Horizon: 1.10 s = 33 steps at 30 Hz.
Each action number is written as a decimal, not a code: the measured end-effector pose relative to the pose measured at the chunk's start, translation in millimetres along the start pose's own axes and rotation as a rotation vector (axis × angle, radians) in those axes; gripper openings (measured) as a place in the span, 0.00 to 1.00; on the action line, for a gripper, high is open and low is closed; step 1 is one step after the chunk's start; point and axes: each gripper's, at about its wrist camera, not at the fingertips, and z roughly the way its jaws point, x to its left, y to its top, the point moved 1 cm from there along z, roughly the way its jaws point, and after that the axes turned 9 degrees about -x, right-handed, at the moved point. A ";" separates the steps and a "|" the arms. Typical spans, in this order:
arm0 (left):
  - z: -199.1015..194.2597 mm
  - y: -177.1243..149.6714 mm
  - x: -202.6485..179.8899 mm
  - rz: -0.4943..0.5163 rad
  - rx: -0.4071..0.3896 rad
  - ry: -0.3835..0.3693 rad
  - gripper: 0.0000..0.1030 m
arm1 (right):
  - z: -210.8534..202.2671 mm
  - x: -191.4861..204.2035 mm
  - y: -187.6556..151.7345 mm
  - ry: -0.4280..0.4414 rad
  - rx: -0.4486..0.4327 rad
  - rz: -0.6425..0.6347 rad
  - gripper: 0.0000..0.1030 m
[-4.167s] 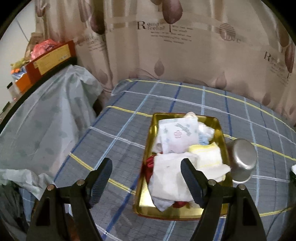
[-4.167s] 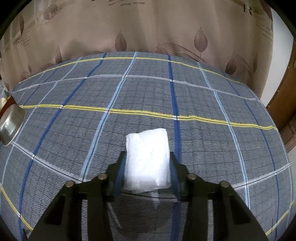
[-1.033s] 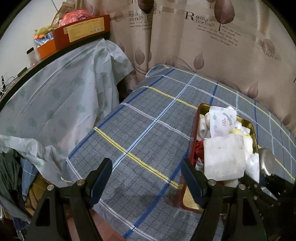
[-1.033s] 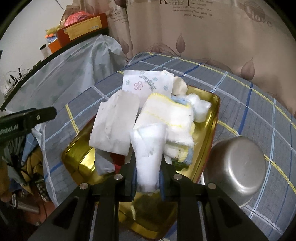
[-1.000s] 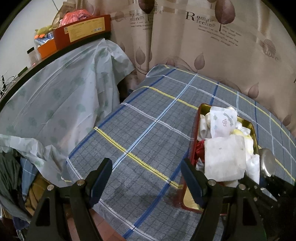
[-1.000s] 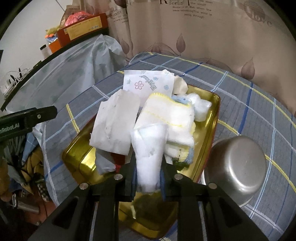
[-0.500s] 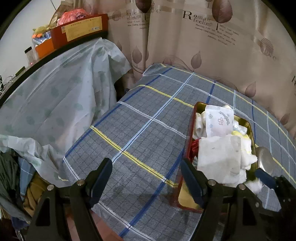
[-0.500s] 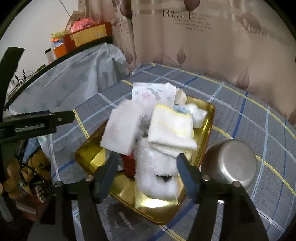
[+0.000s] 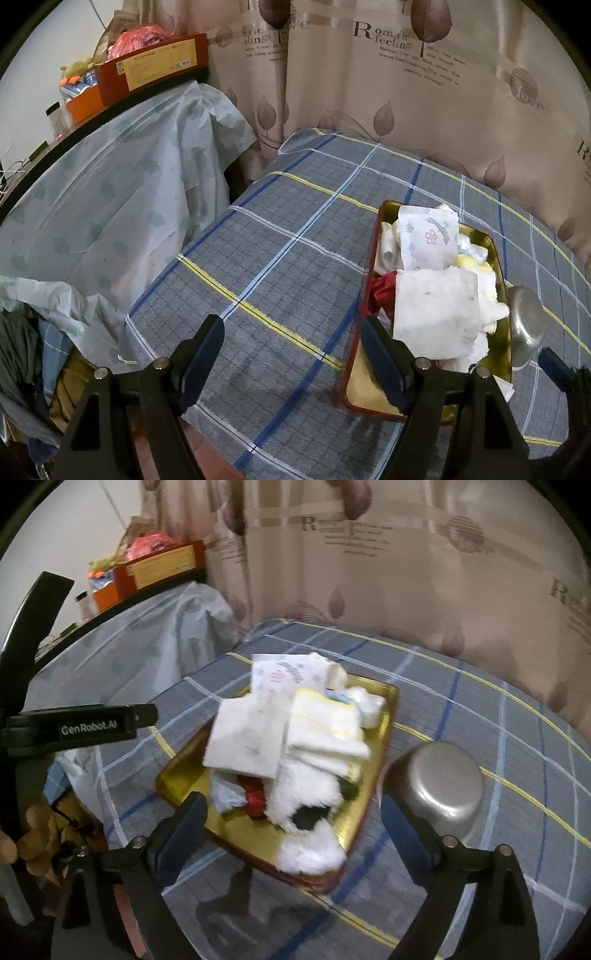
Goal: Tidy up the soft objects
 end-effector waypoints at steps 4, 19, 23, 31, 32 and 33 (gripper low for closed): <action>-3.4 0.3 -4.1 0.008 -0.005 -0.008 0.76 | -7.3 -4.1 -6.9 -0.045 -0.005 0.008 0.94; -12.3 -2.7 -20.8 0.047 -0.018 -0.032 0.76 | -9.1 -3.8 -14.3 -0.057 0.012 0.032 0.97; -12.5 -2.9 -20.6 0.049 -0.015 -0.034 0.76 | -9.1 -4.2 -14.1 -0.058 0.012 0.033 0.97; -13.1 -3.3 -21.3 0.052 -0.015 -0.031 0.76 | -8.7 -4.8 -14.6 -0.059 0.012 0.034 0.97; -13.0 -3.2 -21.4 0.052 -0.015 -0.033 0.76 | -8.8 -4.8 -14.9 -0.059 0.014 0.031 0.97; -13.0 -3.5 -22.0 0.055 -0.015 -0.034 0.76 | -8.8 -4.9 -14.9 -0.060 0.012 0.030 0.97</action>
